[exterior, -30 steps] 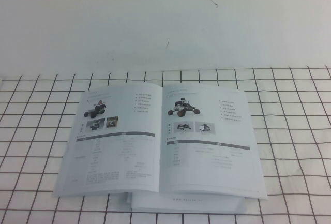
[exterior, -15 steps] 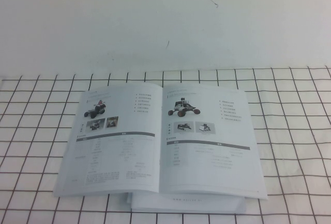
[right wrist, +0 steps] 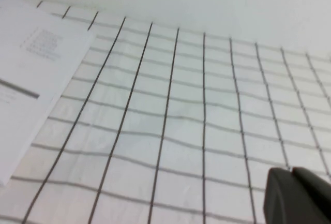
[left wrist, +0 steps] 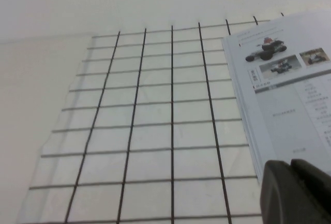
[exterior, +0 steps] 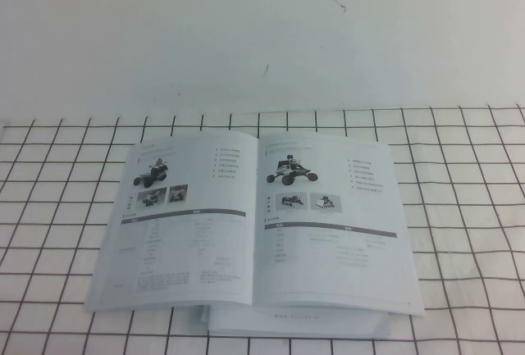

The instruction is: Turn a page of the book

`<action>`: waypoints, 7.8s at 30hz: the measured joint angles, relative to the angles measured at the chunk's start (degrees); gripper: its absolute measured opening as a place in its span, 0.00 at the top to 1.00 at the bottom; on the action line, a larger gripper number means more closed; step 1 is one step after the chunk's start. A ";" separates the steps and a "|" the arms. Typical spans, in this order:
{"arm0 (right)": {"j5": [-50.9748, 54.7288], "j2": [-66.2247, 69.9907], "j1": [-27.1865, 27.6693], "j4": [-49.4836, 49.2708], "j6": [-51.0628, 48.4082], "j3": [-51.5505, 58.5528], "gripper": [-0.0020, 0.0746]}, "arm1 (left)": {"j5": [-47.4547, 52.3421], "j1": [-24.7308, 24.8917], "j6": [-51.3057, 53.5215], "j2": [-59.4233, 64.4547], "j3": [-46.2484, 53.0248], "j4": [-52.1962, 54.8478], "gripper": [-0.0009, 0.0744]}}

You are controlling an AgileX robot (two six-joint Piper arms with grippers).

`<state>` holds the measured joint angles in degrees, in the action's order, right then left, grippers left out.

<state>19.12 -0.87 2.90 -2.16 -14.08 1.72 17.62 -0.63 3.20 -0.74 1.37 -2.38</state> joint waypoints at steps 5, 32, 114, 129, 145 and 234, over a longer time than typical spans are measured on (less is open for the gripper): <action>-11.04 0.00 0.00 2.16 -0.51 0.00 0.98 | -11.60 0.00 0.15 0.00 0.24 0.59 0.99; -56.39 0.00 0.00 3.48 17.16 0.00 0.98 | -57.11 0.00 -3.98 -0.17 -0.32 1.04 0.99; 13.02 112.04 -12.64 -42.10 -32.37 -64.03 0.45 | -3.43 9.95 50.77 101.51 -47.67 -67.09 0.99; 14.38 114.15 -12.64 -57.72 -38.29 -64.03 0.45 | -3.43 9.95 50.85 103.67 -48.19 -67.52 0.99; 22.67 114.25 -12.64 -77.96 -50.60 -64.03 0.45 | -3.43 9.95 51.00 103.71 -48.19 -68.37 0.99; 30.38 113.93 -12.56 -38.92 -21.70 -77.44 0.45 | -2.51 9.95 52.50 103.80 -48.19 -70.21 0.99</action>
<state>49.50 113.06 -9.66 -41.09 -35.77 -75.72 15.10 9.32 55.70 103.06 -46.82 -72.59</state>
